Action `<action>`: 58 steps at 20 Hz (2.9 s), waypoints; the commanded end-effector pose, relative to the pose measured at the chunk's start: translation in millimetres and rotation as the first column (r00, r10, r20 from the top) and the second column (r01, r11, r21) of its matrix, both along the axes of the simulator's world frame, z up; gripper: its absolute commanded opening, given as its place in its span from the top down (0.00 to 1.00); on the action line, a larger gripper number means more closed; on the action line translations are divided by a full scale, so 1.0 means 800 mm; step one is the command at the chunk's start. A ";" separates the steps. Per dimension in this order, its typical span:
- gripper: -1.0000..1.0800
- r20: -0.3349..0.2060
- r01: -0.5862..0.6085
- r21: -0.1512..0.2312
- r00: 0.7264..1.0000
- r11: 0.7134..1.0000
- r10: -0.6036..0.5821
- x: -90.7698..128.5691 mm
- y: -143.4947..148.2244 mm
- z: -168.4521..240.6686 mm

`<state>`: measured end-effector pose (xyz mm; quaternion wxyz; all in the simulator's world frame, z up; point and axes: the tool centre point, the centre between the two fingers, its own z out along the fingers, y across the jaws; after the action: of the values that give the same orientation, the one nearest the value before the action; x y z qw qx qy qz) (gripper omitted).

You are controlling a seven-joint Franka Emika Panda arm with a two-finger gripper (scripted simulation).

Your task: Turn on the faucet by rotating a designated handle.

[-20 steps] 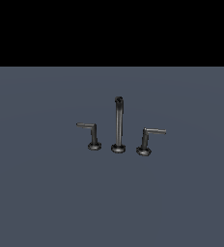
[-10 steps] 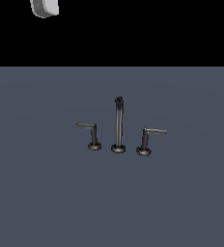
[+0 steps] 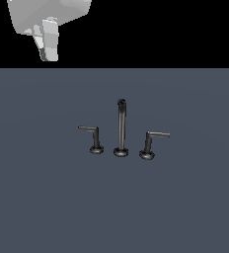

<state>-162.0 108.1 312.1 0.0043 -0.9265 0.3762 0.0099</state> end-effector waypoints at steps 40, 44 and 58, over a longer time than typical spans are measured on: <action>1.00 0.013 0.742 -0.014 0.671 0.671 -0.742 0.208 0.002 -0.231; 1.00 0.015 0.785 -0.016 0.619 0.619 -0.785 0.224 -0.006 -0.249; 1.00 0.016 0.831 -0.016 0.557 0.557 -0.830 0.242 -0.018 -0.268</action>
<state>31.4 93.8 97.7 -0.0006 -0.6404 0.7680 -0.0004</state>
